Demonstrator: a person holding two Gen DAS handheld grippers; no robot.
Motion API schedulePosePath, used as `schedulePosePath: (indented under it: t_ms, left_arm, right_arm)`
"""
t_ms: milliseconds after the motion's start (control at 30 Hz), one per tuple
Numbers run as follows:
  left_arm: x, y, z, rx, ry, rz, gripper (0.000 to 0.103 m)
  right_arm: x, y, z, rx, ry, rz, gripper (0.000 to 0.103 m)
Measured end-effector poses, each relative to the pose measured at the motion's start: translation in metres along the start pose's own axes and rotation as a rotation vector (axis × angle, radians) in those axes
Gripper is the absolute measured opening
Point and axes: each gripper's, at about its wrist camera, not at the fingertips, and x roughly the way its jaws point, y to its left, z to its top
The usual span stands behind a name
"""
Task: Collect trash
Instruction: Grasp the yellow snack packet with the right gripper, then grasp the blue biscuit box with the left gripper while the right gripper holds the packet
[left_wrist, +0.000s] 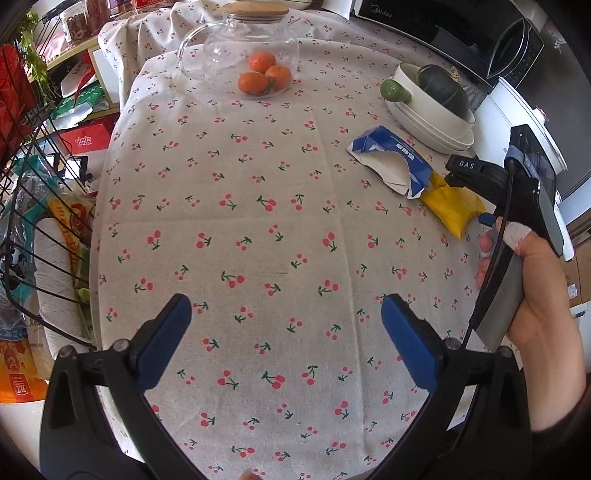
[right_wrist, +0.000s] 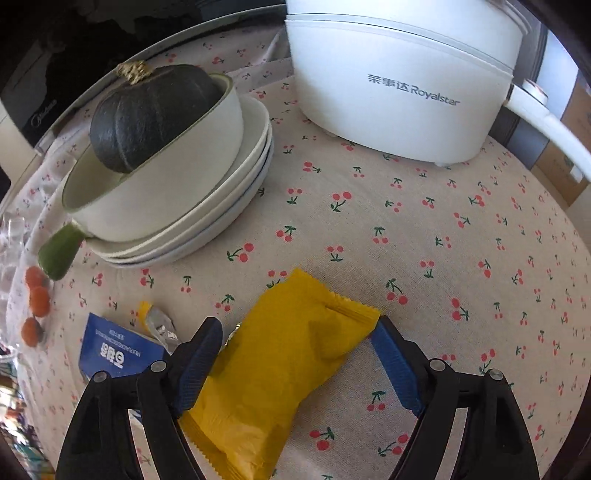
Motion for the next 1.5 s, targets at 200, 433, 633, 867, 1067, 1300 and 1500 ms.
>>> schedulePosePath:
  t_ms: [200, 433, 633, 867, 1067, 1300, 1500]
  left_arm:
    - [0.000, -0.006, -0.002, 0.020, -0.007, 0.000, 0.102]
    - [0.006, -0.015, -0.008, 0.040, 0.000, -0.021, 0.102]
    - [0.023, -0.038, 0.016, -0.024, 0.004, -0.039, 0.102]
    - [0.061, -0.086, 0.070, -0.121, -0.050, -0.078, 0.102]
    - [0.105, -0.115, 0.093, -0.165, -0.036, 0.000, 0.101]
    - [0.110, -0.122, 0.086, -0.129, -0.096, 0.038, 0.075]
    - [0.091, -0.119, 0.056, -0.047, -0.095, -0.020, 0.069]
  right_arm:
    - [-0.015, -0.012, -0.021, -0.197, -0.055, 0.091, 0.059]
    - [-0.033, -0.061, -0.044, -0.321, 0.006, 0.264, 0.041]
    - [-0.066, -0.107, -0.043, -0.332, 0.027, 0.322, 0.040]
    - [-0.089, -0.145, -0.045, -0.378, -0.004, 0.352, 0.040]
    - [-0.089, -0.164, -0.033, -0.380, -0.016, 0.344, 0.040]
    - [-0.089, -0.179, -0.028, -0.356, -0.025, 0.328, 0.040]
    - [-0.103, -0.184, -0.042, -0.356, -0.022, 0.313, 0.040]
